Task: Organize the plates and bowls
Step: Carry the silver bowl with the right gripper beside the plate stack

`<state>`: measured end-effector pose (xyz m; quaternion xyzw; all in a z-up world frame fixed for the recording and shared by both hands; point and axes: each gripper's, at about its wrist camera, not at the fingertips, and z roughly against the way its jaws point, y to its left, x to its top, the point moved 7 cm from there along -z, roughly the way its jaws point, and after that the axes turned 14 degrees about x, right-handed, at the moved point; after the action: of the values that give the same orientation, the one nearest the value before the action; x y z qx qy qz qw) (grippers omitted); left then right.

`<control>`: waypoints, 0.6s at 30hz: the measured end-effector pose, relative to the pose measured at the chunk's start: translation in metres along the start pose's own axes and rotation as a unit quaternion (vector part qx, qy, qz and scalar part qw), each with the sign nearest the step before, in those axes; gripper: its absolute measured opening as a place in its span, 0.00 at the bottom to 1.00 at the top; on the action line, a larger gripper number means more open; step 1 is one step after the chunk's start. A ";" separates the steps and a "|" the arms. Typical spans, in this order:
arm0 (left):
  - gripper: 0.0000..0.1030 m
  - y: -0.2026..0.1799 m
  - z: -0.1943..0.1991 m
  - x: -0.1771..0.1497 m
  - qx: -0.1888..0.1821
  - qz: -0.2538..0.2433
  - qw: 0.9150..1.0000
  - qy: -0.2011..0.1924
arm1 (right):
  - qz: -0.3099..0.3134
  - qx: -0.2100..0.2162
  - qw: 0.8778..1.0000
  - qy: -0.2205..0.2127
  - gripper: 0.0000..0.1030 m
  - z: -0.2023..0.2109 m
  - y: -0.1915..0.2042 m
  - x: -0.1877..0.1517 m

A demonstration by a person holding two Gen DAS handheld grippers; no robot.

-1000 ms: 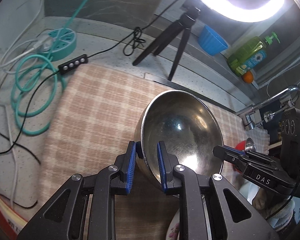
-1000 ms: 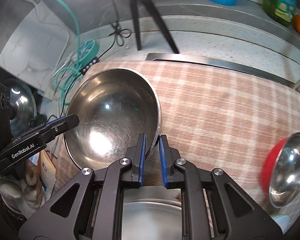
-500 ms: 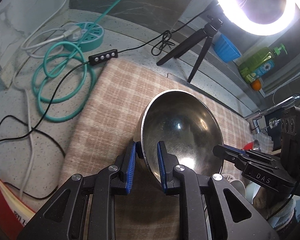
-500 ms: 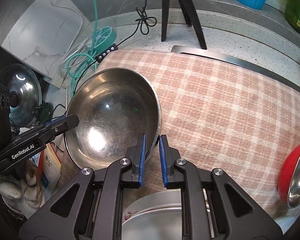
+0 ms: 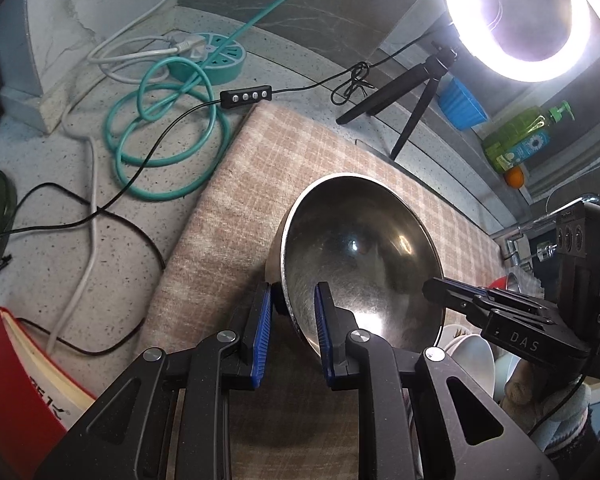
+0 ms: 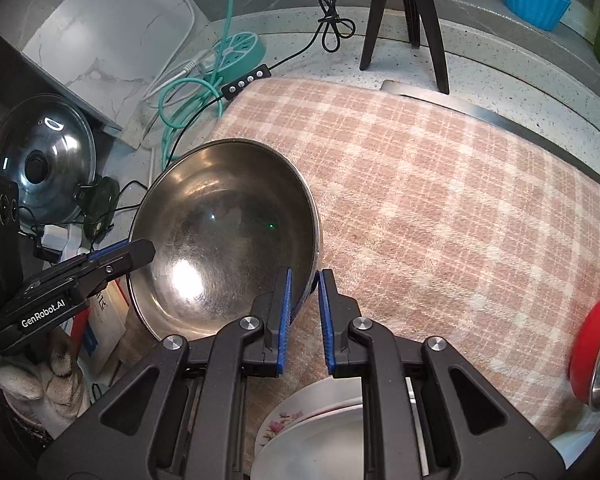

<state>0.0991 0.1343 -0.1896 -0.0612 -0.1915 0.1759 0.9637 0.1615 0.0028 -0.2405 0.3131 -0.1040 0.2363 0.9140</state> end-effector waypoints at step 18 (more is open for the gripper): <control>0.17 0.007 0.016 -0.028 0.002 -0.002 1.000 -0.001 | 0.005 0.015 1.000 0.010 0.14 0.004 0.013 -0.033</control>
<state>0.0665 0.1312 -0.1858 -0.0585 -0.1927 0.1741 0.9639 0.1264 -0.0026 -0.2410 0.3237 -0.0925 0.2456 0.9090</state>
